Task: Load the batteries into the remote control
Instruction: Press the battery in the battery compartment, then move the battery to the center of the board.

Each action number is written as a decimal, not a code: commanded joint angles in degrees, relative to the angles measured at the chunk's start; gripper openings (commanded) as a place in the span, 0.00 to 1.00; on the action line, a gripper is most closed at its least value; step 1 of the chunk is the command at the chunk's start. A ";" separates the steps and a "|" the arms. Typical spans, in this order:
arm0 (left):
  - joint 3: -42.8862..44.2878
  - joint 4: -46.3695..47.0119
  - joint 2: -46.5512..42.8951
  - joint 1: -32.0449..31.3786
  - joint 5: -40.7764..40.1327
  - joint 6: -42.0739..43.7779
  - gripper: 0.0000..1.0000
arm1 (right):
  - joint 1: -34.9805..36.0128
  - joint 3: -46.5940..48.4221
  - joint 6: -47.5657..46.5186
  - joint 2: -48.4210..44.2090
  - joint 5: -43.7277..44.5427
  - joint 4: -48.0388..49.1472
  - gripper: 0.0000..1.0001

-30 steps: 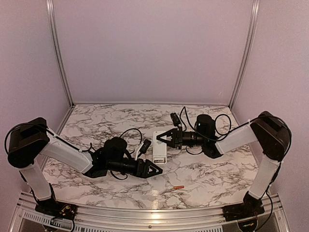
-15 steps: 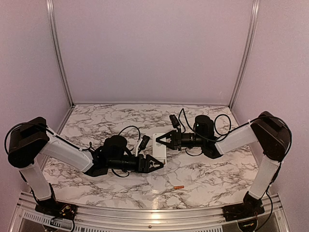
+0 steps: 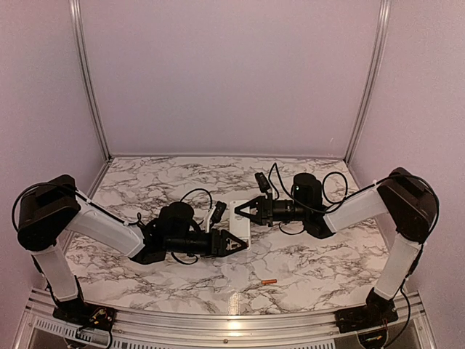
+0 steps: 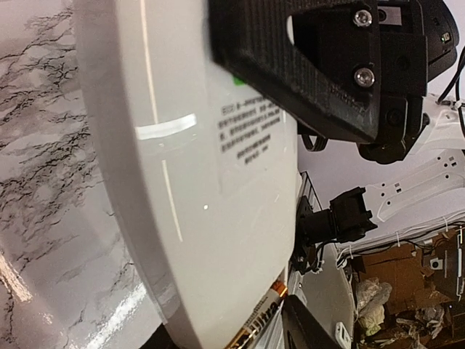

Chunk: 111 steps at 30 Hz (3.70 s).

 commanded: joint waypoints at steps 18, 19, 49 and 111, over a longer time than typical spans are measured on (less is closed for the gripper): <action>-0.73 -5.80 -0.98 1.75 -0.47 4.48 0.57 | -0.78 0.99 -1.27 -4.23 -0.21 0.59 0.00; -0.79 -5.73 -2.20 1.82 -0.28 5.59 0.62 | -1.02 0.63 -1.37 -4.26 -0.24 0.57 0.00; 6.74 -38.15 -11.18 -7.38 -18.04 57.81 0.59 | -10.44 -9.01 -15.02 -17.98 0.11 -11.12 0.00; 23.27 -64.12 -1.03 -6.80 -52.82 -16.00 0.00 | -26.07 -15.76 -16.67 -25.27 -3.67 -15.31 0.00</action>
